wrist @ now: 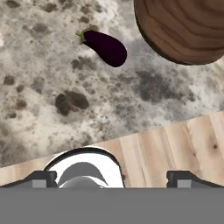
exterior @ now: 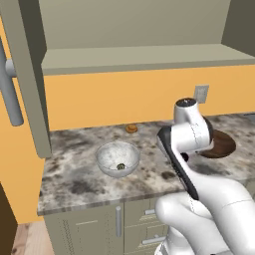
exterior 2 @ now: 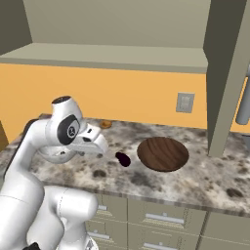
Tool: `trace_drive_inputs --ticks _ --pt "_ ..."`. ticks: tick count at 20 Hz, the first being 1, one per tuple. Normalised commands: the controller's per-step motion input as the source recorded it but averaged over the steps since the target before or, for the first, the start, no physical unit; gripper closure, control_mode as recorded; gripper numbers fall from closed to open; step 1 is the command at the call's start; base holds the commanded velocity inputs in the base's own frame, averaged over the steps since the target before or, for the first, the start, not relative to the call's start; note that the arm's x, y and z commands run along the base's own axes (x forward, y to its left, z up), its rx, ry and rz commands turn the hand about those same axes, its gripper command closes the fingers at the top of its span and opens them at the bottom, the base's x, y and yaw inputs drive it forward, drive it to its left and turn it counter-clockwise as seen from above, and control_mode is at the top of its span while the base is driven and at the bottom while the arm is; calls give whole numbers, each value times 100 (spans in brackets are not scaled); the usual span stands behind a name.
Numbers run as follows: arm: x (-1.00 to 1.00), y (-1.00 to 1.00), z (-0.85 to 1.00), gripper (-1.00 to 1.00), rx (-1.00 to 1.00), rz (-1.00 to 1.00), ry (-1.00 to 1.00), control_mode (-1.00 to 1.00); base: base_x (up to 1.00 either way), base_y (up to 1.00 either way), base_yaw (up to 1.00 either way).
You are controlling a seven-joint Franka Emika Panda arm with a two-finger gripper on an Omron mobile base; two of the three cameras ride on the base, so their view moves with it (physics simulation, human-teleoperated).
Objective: Pick both bowls and place them on the counter. Then place the eggplant in one bowl and place the mushroom in the other bowl.
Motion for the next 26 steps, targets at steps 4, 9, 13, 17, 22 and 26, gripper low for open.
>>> trace_drive_inputs --ticks 4,9,13,17,22,26 --pt "10 -32 0 -100 -20 11 1 -100 0 0 0" --pt "26 -32 0 -100 -12 19 10 -100 0 0 0" --pt "43 -21 -10 -100 -12 28 17 -100 0 0 0" --pt "52 -8 -22 -100 -11 32 19 -100 0 0 0" --pt "44 0 -29 -100 -4 35 19 -100 0 0 0" --pt "38 0 -40 -100 -1 27 17 -100 0 0 0"
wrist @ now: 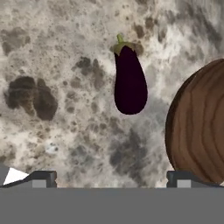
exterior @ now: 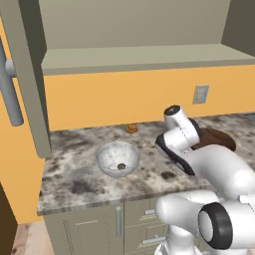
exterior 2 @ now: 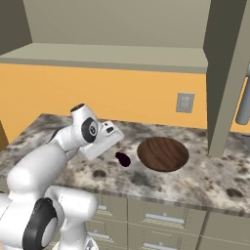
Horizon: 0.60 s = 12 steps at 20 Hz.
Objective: Pick both bowls and place them on the counter. Then place the eggplant in one bowl and place the mushroom in the other bowl.
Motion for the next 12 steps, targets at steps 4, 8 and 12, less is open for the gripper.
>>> trace_drive_inputs --ticks 4,8,12 --pt "35 0 -44 -100 0 13 16 -100 0 0 0" --pt "42 0 -35 -100 0 11 9 -100 0 0 0" --pt "40 0 -21 -100 0 5 4 -100 0 0 0"
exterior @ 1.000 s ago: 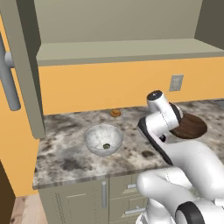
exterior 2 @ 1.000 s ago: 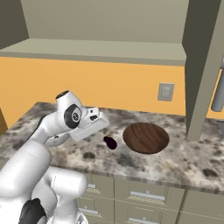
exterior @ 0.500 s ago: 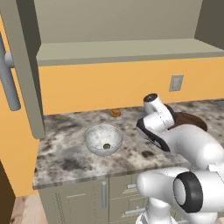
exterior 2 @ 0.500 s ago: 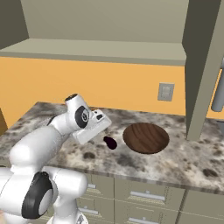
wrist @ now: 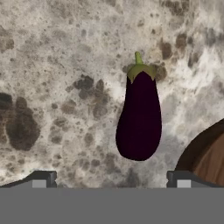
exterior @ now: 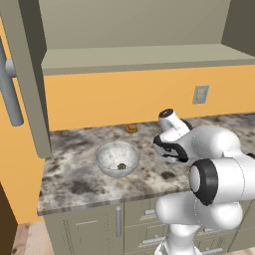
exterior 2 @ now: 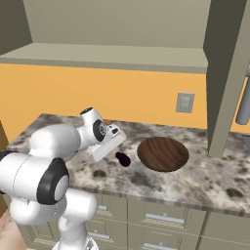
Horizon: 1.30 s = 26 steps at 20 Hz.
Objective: Pick both bowls and place them on the counter. Then place the eggplant in one bowl and place the mushroom in the other bowl.
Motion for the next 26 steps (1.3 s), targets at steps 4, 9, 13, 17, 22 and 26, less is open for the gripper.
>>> trace_drive_inputs --ticks 4,9,13,17,22,26 --pt "36 0 -21 -100 0 2 4 -100 0 0 0" --pt "26 0 -29 -100 0 1 8 -100 0 0 0" --pt "22 -4 -30 -100 0 0 8 -100 0 0 0" --pt "26 -7 -26 -100 0 0 8 -100 0 0 0" --pt "33 -7 -23 -100 0 1 8 -100 0 0 0" --pt "22 -9 -22 -100 0 1 5 -100 0 0 0"
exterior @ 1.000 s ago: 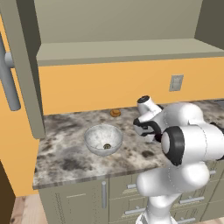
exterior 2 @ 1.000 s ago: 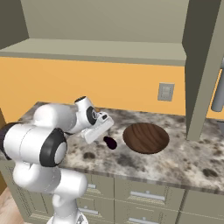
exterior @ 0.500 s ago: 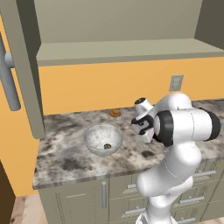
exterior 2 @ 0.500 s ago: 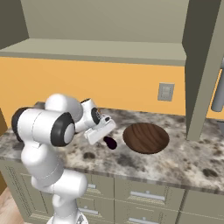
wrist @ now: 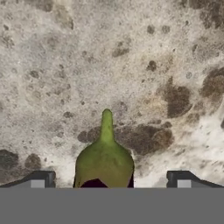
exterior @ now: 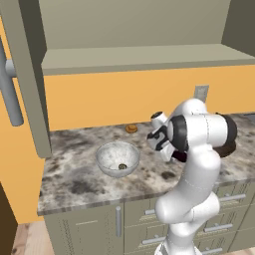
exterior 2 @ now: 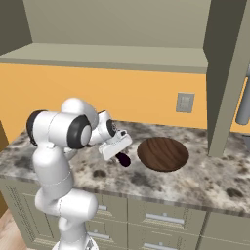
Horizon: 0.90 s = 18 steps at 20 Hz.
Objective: Pick both bowls and place them on the counter. Then place the eggplant in one bowl and place the mushroom in the other bowl.
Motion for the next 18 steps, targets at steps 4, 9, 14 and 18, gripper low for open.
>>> trace_drive_inputs --ticks 4,9,14,18 --pt "5 -12 -28 100 0 0 8 -100 0 0 0" --pt "0 -1 -28 100 0 0 6 -100 0 0 0" --pt "-37 0 7 100 0 0 -4 -100 0 0 0" --pt "-59 0 50 100 -3 0 -7 -100 0 0 0"
